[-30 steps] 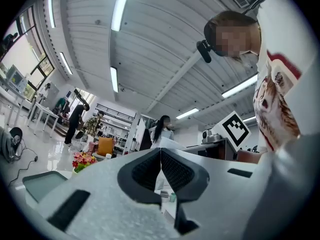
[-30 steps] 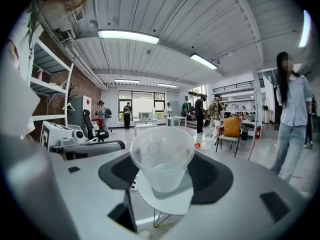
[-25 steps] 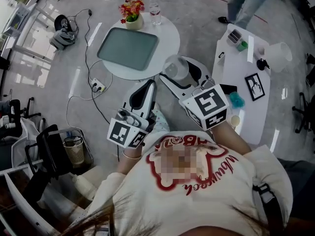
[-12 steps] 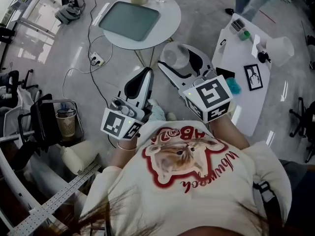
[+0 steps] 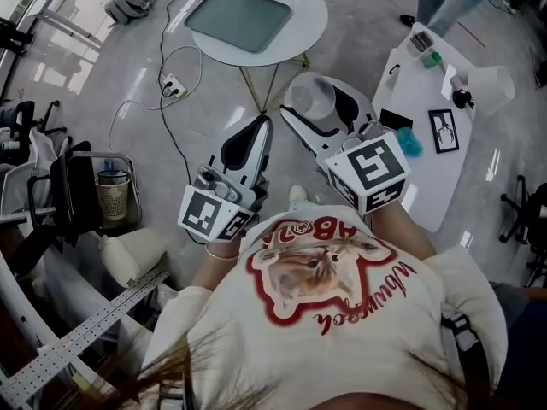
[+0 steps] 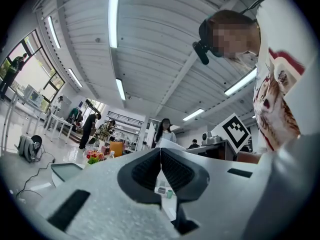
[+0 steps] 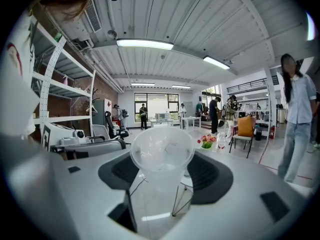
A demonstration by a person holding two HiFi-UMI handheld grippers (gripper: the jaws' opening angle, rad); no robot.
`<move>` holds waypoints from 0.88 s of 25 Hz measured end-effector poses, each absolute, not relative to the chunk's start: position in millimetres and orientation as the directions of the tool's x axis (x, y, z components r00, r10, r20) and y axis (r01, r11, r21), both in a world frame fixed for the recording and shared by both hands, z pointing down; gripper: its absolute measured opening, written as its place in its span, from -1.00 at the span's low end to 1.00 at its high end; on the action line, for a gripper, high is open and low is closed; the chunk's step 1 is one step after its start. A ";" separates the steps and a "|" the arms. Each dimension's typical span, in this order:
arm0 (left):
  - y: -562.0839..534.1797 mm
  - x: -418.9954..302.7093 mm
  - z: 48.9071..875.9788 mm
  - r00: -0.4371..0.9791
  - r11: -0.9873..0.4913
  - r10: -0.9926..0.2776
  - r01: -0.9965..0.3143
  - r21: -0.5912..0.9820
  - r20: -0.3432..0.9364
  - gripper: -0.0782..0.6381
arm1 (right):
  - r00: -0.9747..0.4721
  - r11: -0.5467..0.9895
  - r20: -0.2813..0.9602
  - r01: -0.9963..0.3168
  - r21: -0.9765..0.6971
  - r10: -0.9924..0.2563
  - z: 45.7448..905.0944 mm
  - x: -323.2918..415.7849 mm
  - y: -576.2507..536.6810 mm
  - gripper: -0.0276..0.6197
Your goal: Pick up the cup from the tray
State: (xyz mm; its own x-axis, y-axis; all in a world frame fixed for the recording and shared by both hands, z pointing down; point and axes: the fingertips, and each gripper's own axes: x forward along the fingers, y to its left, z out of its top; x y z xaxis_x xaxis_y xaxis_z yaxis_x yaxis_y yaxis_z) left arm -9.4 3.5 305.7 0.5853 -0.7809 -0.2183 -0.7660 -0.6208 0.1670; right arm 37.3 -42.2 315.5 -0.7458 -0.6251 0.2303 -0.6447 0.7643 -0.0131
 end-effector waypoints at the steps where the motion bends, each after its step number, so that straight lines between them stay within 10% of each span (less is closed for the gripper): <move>1: 9.0 -10.0 304.7 0.587 -0.623 -0.779 -0.765 0.166 -0.219 -0.74 | -0.744 0.763 0.236 -0.646 -0.010 -0.626 317.0 35.7 -37.4 0.00; 22: 198.1 -45.0 315.1 0.664 -0.690 -0.723 -0.707 0.157 -0.191 -0.74 | -0.675 0.691 0.219 -0.723 -0.007 -0.705 323.6 3.8 152.5 0.00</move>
State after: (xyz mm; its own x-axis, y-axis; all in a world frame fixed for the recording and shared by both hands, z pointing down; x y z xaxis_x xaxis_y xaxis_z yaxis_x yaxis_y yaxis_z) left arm -45.0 198.1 315.1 0.6635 -0.7234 -0.1910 -0.7067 -0.6898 0.1573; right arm 3.8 152.5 323.6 -0.6749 -0.7046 0.2192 -0.7232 0.6906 -0.0067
